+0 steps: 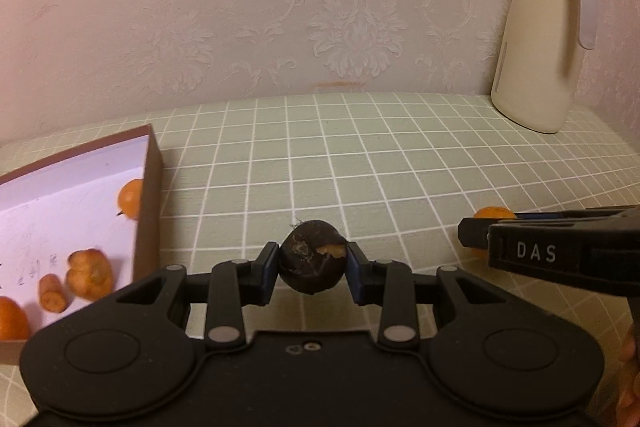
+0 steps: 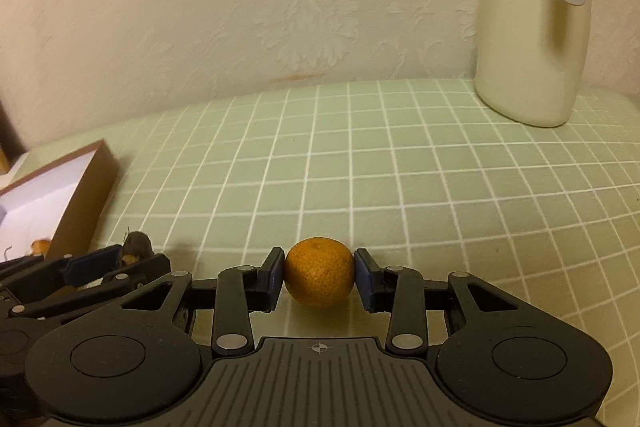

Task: Organize fruits
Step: 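Carry the held orange and chestnut over the white tray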

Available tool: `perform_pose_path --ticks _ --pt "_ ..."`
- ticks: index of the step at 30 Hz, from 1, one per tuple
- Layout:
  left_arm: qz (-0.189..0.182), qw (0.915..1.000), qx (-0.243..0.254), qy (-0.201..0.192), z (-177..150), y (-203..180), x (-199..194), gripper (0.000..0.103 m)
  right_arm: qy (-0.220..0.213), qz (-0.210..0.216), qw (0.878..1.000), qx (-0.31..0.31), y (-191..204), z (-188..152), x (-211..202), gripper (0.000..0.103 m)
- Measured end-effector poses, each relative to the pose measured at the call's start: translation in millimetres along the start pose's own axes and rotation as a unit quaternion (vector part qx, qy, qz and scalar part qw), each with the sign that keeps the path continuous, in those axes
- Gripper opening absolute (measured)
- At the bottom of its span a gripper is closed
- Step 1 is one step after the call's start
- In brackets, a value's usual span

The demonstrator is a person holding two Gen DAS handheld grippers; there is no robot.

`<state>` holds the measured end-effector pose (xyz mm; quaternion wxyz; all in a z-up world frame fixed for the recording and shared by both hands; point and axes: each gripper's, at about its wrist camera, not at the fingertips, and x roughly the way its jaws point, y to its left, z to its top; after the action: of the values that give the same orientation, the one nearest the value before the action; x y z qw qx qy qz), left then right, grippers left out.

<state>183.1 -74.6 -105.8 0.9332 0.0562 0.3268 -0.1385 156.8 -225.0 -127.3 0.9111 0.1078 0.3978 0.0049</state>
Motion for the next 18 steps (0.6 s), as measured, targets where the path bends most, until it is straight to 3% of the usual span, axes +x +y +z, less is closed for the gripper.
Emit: perform_pose_path --ticks 9,18 --pt "0.004 0.9996 -0.015 -0.023 0 21 -43 0.025 -0.022 0.04 0.999 -0.012 32 2 -32 0.038" --pt "0.036 0.9974 -0.029 -0.055 -1 58 -96 0.025 -0.054 0.099 0.992 -0.055 88 1 -65 0.038"
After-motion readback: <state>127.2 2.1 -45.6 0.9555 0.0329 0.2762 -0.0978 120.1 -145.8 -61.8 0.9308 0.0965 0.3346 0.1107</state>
